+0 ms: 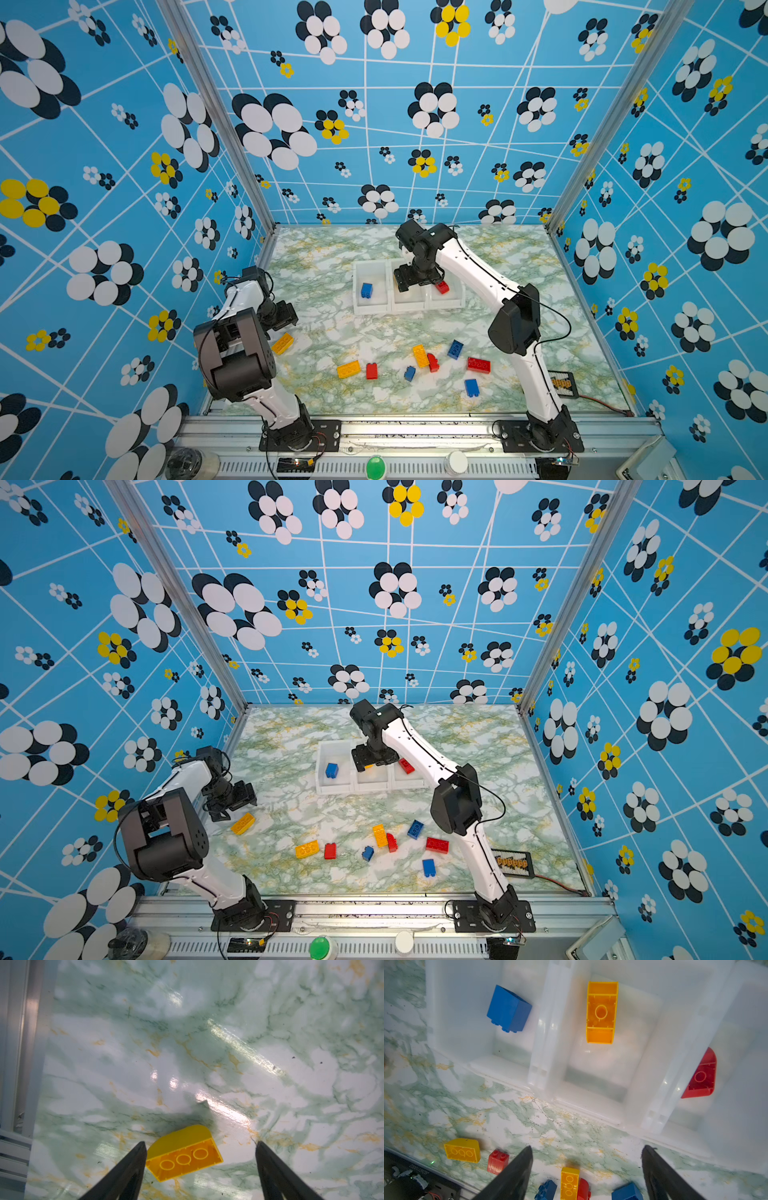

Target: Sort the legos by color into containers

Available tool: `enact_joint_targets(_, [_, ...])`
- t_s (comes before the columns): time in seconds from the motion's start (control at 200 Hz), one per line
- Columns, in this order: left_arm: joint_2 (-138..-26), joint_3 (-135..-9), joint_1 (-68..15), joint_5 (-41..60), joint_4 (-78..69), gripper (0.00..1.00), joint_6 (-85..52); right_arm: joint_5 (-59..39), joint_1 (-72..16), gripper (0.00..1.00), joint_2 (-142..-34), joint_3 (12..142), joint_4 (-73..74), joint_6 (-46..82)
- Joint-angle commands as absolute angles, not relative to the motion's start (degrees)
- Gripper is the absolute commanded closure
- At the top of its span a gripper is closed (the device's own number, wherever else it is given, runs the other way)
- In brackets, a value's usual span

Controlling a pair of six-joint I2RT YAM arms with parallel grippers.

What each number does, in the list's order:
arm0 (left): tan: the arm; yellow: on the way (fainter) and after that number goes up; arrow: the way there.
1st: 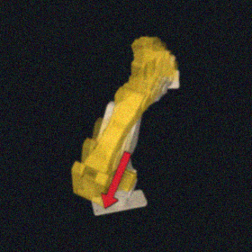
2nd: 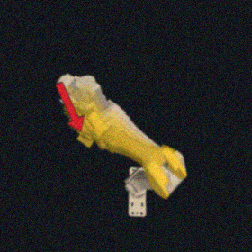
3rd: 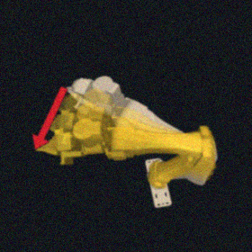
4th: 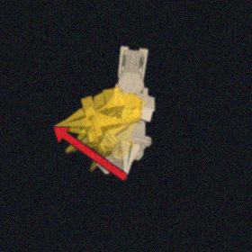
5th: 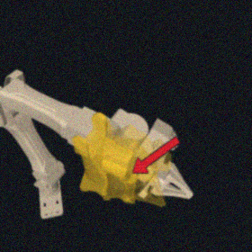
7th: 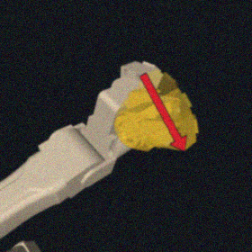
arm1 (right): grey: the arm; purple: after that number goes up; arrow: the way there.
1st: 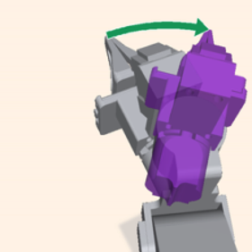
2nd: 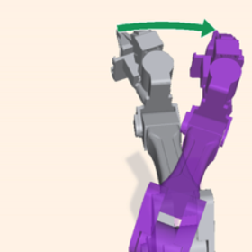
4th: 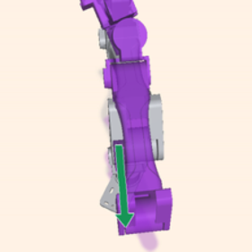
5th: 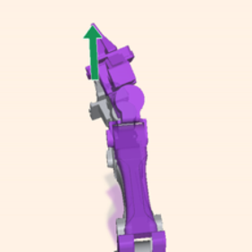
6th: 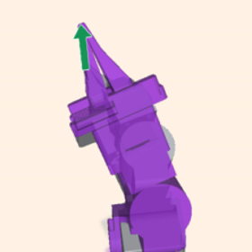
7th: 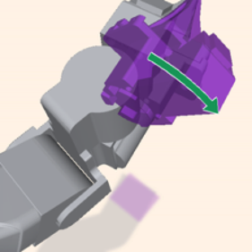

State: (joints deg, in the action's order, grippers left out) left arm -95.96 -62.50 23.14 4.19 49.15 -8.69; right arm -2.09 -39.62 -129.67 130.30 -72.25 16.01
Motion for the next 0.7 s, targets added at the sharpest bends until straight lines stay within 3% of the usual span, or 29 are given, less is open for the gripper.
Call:
enact_joint_targets(0.0, [-97.4, -63.7, 23.4, 5.7, 52.2, 0.18, -7.2, -2.8, -39.8, 0.16, -126.5, 127.2, -70.7, 17.4])
enact_joint_targets(0.695, [-97.5, -62.4, 21.0, 7.8, 55.8, 0.24, -9.6, -4.1, -38.0, 0.16, -115.5, 107.3, -59.2, 21.3])
